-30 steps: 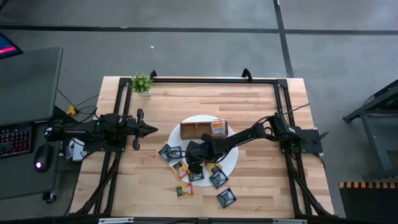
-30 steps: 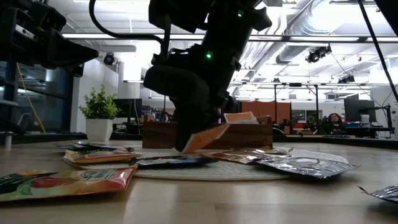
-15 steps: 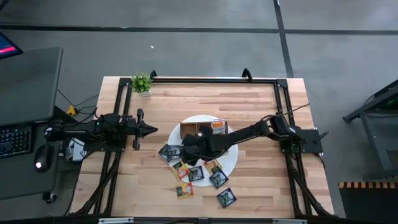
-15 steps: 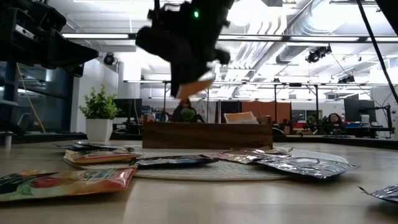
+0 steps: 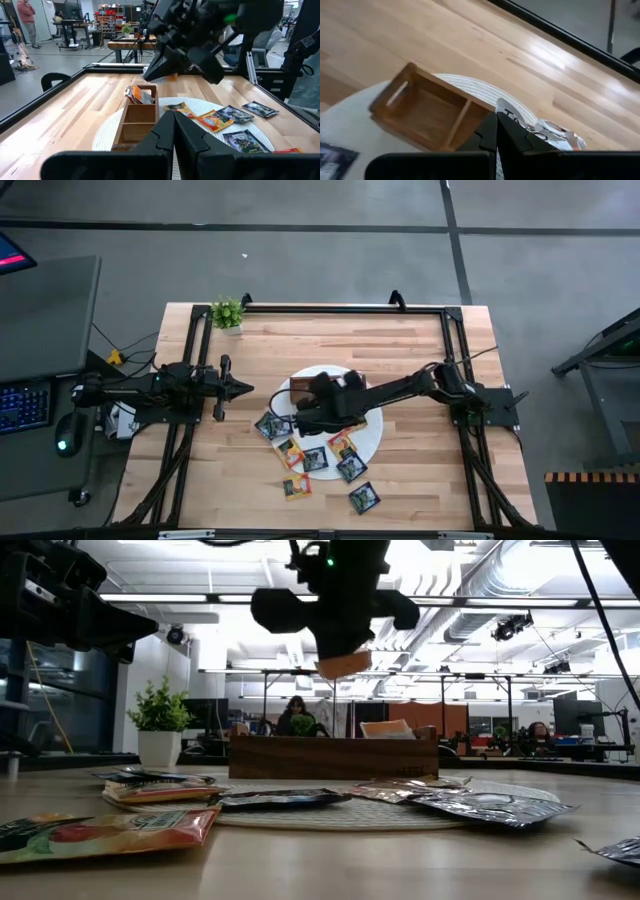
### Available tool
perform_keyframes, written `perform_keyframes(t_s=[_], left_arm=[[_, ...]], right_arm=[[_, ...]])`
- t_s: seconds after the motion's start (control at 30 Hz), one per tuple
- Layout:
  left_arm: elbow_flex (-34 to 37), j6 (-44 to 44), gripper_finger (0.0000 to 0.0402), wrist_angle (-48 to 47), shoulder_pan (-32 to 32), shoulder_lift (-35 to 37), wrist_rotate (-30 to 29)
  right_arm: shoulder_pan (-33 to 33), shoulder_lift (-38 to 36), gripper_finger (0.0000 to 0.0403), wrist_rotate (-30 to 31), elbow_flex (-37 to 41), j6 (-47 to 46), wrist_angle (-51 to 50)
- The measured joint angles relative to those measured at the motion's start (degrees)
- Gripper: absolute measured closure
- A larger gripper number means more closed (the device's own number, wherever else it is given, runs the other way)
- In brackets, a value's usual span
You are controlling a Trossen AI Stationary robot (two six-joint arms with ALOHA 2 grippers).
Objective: Pick & Place Tea
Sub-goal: Put the white tea bag into the right section of the wooden organizer
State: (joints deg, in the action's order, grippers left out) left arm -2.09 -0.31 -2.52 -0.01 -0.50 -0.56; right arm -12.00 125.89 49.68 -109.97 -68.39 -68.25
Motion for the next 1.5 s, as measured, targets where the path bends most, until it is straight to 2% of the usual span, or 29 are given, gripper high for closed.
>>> perform_keyframes(t_s=[0.17,0.47,0.77,1.0,1.3,1.5], left_arm=[[0.0,0.0,0.0401,0.0,0.0,0.0,0.0],[0.0,0.0,0.0401,0.0,0.0,0.0,0.0],[0.0,0.0,0.0401,0.0,0.0,0.0,0.0],[0.0,0.0,0.0401,0.0,0.0,0.0,0.0],[0.0,0.0,0.0401,0.0,0.0,0.0,0.0],[0.0,0.0,0.0401,0.0,0.0,0.0,0.0]], right_arm=[[0.0,-1.5,0.0403,-1.2,4.7,-1.1,0.5],[0.8,-12.4,0.0403,-5.7,21.3,-3.7,10.5],[3.5,-18.5,0.0403,-11.3,35.7,10.0,28.6],[4.9,-19.1,0.0403,-9.4,38.4,18.3,32.5],[5.9,-19.2,0.0403,-1.8,38.8,20.5,33.5],[6.4,-19.2,0.0403,-3.0,43.0,22.4,41.7]])
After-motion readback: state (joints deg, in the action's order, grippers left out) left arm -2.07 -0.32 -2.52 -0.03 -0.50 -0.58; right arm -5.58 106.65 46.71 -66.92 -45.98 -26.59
